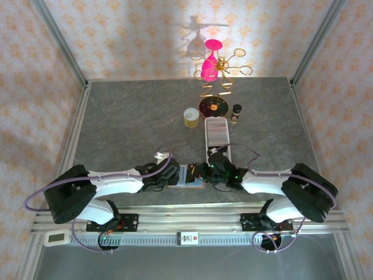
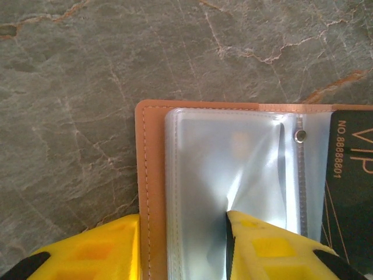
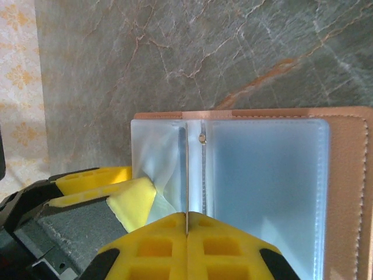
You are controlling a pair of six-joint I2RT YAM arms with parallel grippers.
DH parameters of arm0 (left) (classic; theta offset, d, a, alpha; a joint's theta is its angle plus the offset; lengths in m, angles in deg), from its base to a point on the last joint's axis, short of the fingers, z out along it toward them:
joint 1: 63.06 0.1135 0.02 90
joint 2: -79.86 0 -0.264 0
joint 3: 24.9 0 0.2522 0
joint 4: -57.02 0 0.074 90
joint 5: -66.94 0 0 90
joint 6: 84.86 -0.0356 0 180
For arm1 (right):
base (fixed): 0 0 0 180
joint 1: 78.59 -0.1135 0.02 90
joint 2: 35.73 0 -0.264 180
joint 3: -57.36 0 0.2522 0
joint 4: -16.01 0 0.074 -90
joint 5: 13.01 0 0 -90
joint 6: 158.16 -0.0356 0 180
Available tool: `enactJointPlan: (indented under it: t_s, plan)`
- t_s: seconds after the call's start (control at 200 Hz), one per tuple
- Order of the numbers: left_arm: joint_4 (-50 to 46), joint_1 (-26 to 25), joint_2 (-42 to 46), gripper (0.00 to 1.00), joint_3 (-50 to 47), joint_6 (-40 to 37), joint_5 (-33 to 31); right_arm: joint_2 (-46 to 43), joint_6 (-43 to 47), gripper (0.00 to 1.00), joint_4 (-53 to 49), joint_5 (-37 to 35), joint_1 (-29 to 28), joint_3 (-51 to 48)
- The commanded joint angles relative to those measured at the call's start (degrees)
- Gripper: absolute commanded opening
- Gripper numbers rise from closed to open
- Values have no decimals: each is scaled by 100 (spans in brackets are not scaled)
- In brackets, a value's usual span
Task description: Put the credit cards into the card holder
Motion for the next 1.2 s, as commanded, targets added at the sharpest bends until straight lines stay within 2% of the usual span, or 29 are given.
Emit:
enactJointPlan:
  t_s: [0.0,0.25,0.41,0.941,1.081,1.196]
  plan:
    - [-278,-79,-46,36,-240,42,108,119,-117,0,330,-283,-47,150]
    - [-236,-84,-47,36,-259,51,136,396,-84,0,569,-500,-47,218]
    - [-224,-89,-39,36,-268,62,143,629,-126,0,861,-291,-47,228]
    - [-154,-89,15,36,-330,90,178,850,-115,0,694,171,-153,62]
    - [-160,-95,47,36,-354,104,186,499,49,0,216,-205,-153,36]
    - [-126,-89,73,36,-374,113,212,569,-2,0,353,20,-153,22]
